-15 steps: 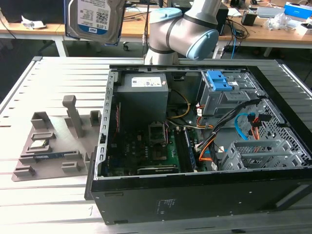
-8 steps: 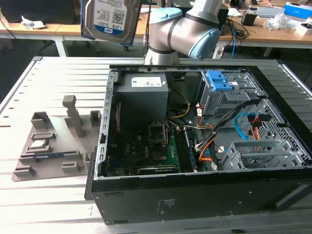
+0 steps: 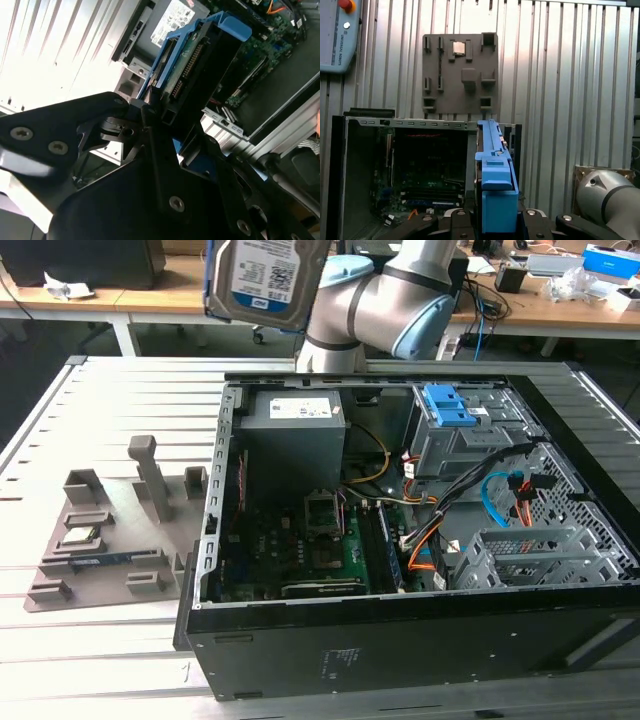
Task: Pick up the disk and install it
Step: 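Pick up the disk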
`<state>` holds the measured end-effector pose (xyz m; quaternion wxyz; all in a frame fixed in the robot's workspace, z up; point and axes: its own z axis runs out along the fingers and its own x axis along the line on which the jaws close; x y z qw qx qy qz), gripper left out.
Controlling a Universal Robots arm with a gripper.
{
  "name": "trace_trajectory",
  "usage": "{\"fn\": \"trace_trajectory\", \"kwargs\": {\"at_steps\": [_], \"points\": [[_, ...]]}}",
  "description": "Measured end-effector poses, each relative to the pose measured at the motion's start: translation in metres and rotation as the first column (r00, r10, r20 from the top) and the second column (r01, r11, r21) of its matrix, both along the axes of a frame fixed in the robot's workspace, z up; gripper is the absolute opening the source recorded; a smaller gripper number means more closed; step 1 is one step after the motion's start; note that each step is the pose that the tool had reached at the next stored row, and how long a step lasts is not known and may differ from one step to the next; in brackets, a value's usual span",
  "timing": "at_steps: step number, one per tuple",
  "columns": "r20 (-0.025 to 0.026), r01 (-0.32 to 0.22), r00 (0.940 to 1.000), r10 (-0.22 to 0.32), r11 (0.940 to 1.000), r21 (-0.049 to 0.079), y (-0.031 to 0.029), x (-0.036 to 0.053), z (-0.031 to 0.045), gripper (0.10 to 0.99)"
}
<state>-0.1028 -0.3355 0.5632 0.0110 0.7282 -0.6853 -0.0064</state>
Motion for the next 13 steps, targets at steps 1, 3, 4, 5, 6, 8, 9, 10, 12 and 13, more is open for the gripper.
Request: {"fn": "trace_trajectory", "kwargs": {"at_steps": [1,3,4,5,6,8,9,10,12,13], "points": [[0.0,0.0,1.0,0.0,1.0,0.0,0.0,0.0056,0.0,0.369],[0.0,0.0,1.0,0.0,1.0,0.0,0.0,0.0183,0.0,0.369],[0.0,0.0,1.0,0.0,1.0,0.0,0.0,0.0261,0.0,0.369],[0.0,0.0,1.0,0.0,1.0,0.0,0.0,0.0333,0.0,0.369],[0.0,0.0,1.0,0.0,1.0,0.0,0.0,0.0371,0.0,0.369],[0.0,0.0,1.0,0.0,1.0,0.0,0.0,0.0478,0.0,0.369],[0.0,0.0,1.0,0.0,1.0,0.0,0.0,0.0516,0.0,0.369],[-0.0001,0.0,1.0,0.0,1.0,0.0,0.0,0.0554,0.0001,0.369],[0.0,0.0,1.0,0.0,1.0,0.0,0.0,0.0692,0.0001,0.369],[0.0,0.0,1.0,0.0,1.0,0.0,0.0,0.0782,0.0,0.369]]}}
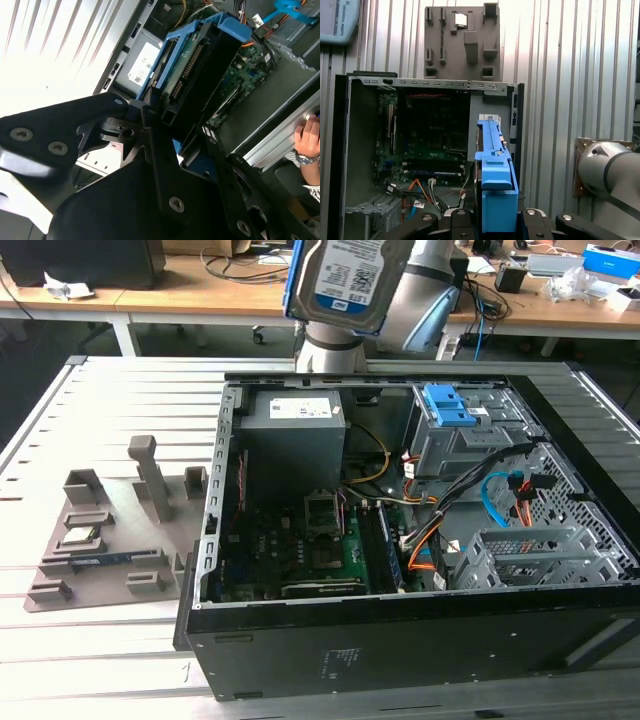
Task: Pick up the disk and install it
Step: 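Pick up the disk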
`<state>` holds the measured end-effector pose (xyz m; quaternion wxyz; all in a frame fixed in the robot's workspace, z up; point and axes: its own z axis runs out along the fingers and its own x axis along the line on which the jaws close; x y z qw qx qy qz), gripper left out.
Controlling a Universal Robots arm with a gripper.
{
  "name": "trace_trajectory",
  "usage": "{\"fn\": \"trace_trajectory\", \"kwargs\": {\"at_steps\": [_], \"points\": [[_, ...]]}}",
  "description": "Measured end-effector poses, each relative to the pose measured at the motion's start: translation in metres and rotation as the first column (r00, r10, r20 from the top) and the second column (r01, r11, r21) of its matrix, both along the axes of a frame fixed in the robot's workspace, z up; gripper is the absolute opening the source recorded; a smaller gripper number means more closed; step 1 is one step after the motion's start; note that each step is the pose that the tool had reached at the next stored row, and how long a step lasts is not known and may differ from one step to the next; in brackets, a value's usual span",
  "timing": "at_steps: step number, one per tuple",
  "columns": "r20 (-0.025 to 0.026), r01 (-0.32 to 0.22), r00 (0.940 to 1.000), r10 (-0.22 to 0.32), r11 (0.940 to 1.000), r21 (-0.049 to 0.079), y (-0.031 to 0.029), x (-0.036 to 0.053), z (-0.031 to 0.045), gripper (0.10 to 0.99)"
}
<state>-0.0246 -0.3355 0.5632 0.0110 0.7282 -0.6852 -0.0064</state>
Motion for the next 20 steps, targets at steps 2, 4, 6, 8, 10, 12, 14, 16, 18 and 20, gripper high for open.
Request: {"fn": "trace_trajectory", "kwargs": {"at_steps": [2,4,6,8,10,12,14,16,18,20], "points": [[0.0,0.0,1.0,0.0,1.0,0.0,0.0,0.0093,0.0,0.369],[0.0,0.0,1.0,0.0,1.0,0.0,0.0,0.0171,0.0,0.369],[0.0,0.0,1.0,0.0,1.0,0.0,0.0,0.0272,0.0,0.369],[0.0,0.0,1.0,0.0,1.0,0.0,0.0001,0.0343,-0.0001,0.369],[0.0,0.0,1.0,0.0,1.0,0.0,0.0,0.0455,0.0,0.369],[0.0,0.0,1.0,0.0,1.0,0.0,0.0,0.0542,0.0,0.369],[0.0,0.0,1.0,0.0,1.0,0.0,0.0,0.0628,0.0,0.369],[0.0,0.0,1.0,0.0,1.0,0.0,0.0,0.0774,0.0,0.369],[0.0,0.0,1.0,0.0,1.0,0.0,0.0,0.0896,0.0,0.369],[0.0,0.0,1.0,0.0,1.0,0.0,0.0,0.0963,0.0,0.369]]}}
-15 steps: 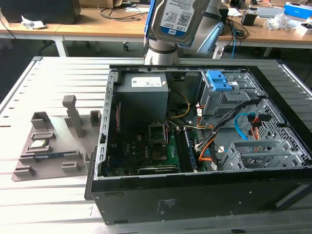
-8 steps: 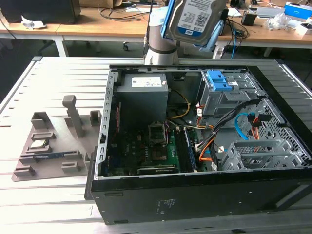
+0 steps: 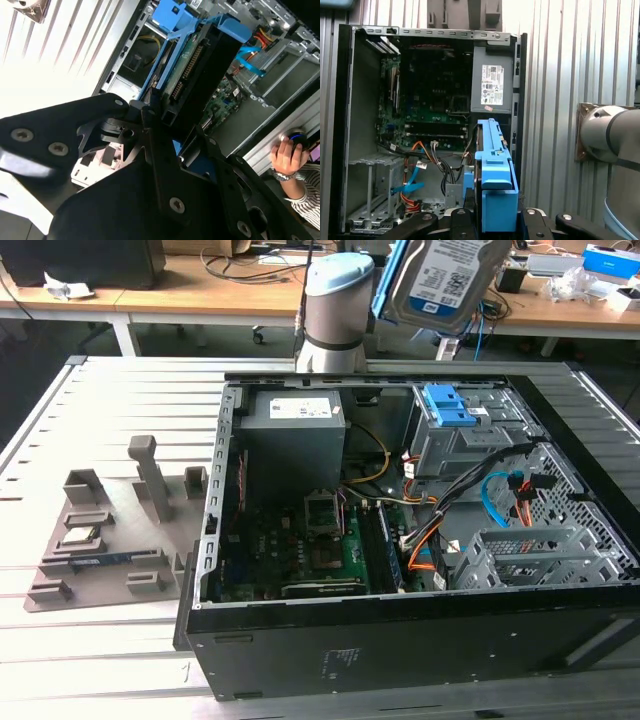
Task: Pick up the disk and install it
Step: 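Pick up the disk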
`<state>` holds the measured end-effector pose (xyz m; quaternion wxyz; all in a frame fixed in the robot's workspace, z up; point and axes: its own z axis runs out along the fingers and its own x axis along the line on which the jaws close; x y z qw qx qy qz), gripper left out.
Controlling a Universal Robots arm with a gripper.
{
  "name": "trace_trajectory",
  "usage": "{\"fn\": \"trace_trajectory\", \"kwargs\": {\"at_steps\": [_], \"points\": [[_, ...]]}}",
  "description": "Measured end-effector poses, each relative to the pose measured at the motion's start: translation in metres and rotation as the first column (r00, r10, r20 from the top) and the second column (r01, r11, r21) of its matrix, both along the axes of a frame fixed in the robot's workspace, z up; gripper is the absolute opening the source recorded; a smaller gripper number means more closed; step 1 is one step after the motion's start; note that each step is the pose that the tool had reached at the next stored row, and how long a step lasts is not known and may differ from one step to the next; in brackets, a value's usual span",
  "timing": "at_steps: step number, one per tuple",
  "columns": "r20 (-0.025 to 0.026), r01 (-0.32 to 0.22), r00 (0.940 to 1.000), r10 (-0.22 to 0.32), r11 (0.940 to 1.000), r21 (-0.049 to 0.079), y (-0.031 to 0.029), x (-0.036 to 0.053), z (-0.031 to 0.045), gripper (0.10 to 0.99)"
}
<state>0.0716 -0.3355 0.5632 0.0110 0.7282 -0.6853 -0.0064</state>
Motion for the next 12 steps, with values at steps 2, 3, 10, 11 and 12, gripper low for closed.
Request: {"fn": "trace_trajectory", "kwargs": {"at_steps": [2,3,10,11,12], "points": [[0.0,0.0,1.0,0.0,1.0,0.0,0.0,0.0089,0.0,0.369],[0.0,0.0,1.0,0.0,1.0,0.0,0.0,0.0186,0.0,0.369],[0.0,0.0,1.0,0.0,1.0,0.0,0.0,0.0448,0.0,0.369],[0.0,0.0,1.0,0.0,1.0,0.0,0.0,0.0524,0.0,0.369],[0.0,0.0,1.0,0.0,1.0,0.0,0.0,0.0563,0.0,0.369]]}}
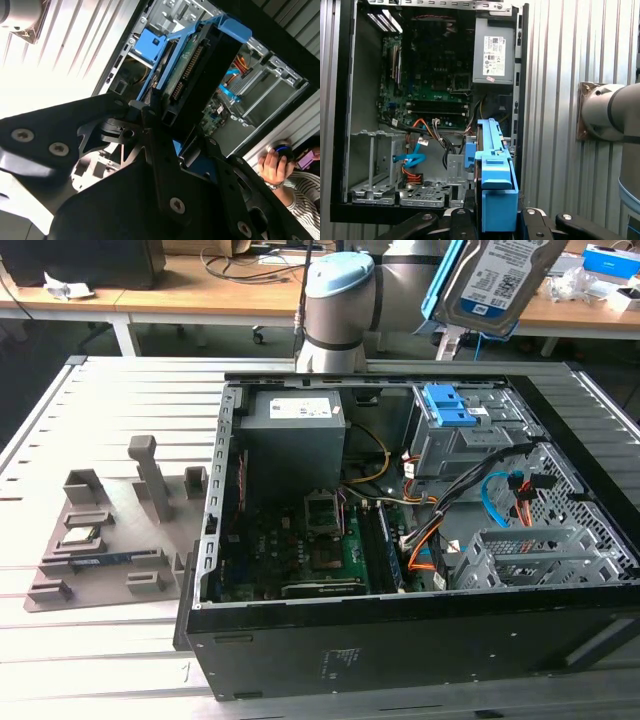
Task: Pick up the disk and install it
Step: 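Pick up the disk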
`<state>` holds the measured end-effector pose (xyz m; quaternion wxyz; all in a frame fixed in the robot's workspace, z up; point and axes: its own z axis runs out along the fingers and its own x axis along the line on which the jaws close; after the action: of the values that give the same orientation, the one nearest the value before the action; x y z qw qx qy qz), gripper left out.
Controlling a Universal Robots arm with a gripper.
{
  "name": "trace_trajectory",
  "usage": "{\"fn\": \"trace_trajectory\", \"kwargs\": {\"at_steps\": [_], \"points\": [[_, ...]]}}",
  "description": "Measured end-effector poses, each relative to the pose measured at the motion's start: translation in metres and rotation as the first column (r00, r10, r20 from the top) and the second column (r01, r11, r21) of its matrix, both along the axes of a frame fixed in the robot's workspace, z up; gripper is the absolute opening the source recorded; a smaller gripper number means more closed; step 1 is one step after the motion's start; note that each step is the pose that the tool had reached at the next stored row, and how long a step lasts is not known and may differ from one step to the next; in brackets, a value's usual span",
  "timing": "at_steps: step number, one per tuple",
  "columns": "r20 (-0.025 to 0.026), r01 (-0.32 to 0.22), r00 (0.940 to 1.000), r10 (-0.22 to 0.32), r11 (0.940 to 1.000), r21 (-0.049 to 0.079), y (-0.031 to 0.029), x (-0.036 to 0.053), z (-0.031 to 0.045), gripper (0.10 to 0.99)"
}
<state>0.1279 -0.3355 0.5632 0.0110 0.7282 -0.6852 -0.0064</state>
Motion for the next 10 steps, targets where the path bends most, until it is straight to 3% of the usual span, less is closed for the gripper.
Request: {"fn": "trace_trajectory", "kwargs": {"at_steps": [7,8,9,10], "points": [[-0.0001,0.0,1.0,0.0,1.0,0.0,0.0,0.004,0.0,0.369],[0.0,0.0,1.0,0.0,1.0,0.0,-0.0061,0.0042,-0.0001,0.369],[-0.0001,0.0,1.0,0.0,1.0,0.0,-0.0182,0.0042,-0.0003,0.369],[-0.0001,0.0,1.0,0.0,1.0,0.0,-0.0204,0.0043,-0.0004,0.369]]}}
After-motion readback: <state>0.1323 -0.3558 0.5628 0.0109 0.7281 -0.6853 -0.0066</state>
